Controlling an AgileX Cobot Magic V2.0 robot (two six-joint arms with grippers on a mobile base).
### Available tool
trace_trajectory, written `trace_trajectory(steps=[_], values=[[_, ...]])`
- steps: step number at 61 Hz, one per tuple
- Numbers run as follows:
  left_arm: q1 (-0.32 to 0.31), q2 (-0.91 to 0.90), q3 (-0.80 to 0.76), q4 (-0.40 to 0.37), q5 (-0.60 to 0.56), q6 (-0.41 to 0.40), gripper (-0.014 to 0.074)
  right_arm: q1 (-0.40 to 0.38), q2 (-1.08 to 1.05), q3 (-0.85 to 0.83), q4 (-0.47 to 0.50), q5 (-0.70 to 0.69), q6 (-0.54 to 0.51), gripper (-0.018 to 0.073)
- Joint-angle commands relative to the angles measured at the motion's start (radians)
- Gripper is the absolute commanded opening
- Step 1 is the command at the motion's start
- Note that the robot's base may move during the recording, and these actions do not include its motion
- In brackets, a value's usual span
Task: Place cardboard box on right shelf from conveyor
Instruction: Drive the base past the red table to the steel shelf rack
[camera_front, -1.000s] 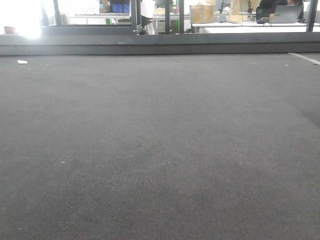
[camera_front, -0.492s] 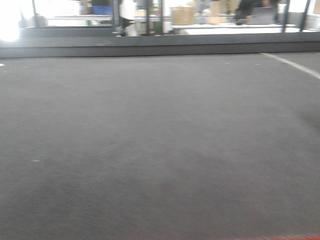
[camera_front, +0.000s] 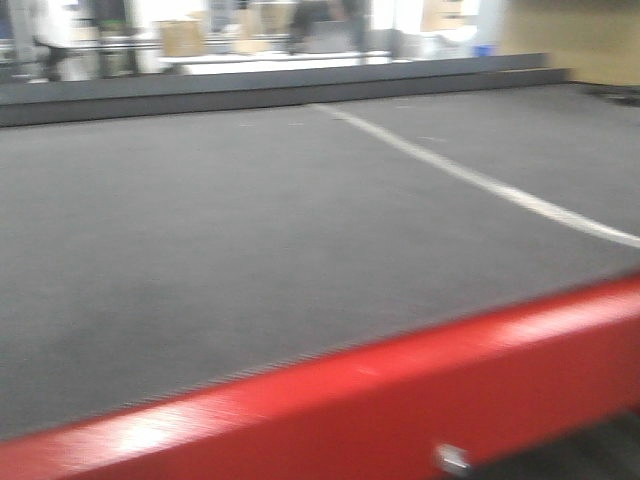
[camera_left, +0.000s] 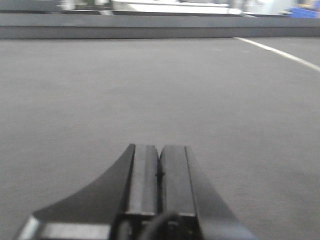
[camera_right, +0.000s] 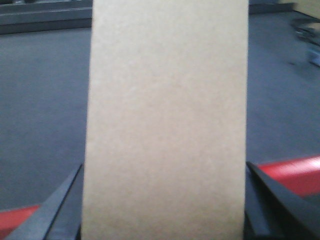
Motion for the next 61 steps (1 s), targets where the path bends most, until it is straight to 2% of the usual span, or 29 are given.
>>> trace_trajectory(steps=[1, 61], values=[[0.003, -0.013, 0.008, -0.006, -0.085, 0.000, -0.0116, -0.006, 0.016, -0.025, -0.016, -0.093, -0.010, 0.0256], [0.011, -0.013, 0.008, -0.006, -0.085, 0.000, -0.0116, -0.006, 0.016, -0.025, -0.016, -0.093, -0.010, 0.0256]])
